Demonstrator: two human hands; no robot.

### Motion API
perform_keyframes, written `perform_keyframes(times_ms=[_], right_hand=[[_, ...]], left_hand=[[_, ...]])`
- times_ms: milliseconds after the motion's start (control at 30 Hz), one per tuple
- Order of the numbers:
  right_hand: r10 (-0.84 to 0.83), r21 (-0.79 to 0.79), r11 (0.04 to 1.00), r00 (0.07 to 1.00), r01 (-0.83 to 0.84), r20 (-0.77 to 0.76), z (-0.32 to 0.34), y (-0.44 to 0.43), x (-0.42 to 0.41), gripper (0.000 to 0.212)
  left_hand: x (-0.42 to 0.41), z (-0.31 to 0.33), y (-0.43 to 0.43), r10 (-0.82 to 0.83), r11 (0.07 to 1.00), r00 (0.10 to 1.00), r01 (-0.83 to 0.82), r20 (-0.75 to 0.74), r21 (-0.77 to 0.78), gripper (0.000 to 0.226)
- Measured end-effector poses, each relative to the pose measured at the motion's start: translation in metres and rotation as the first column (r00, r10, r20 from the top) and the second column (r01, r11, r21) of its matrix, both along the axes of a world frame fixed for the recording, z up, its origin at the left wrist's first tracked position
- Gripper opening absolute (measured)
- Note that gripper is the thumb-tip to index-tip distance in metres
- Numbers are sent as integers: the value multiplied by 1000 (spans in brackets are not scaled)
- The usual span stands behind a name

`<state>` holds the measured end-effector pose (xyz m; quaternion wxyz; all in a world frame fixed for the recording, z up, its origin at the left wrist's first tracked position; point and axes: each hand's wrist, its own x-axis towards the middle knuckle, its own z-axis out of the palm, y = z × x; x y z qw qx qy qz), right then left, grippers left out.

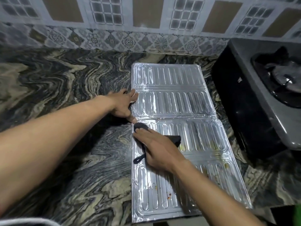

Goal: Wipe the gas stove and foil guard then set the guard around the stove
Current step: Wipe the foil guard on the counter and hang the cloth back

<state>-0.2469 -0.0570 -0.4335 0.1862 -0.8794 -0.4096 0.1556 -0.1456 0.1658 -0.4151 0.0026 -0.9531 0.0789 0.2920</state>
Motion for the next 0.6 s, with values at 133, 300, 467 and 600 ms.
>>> perform_keyframes(times_ms=[133,300,467,600], right_hand=[[-5,-18,1000,999,6,52,-8,-13,3,49],[-209,-79,973,973,217,101,-11,-72,24,51],[-444,-115,879,883,462,151,-11,-127,39,53],[-578,-115,798,806,591,132,-11,-143,38,57]], left_hand=[[-1,0,0,11,1000,1000,-11,1,-7,124],[-5,1,-3,35,999,999,-36,-12,-14,124],[-13,1,-11,69,997,998,-69,-2,-38,119],[-25,8,-25,37,997,998,-34,47,-65,107]])
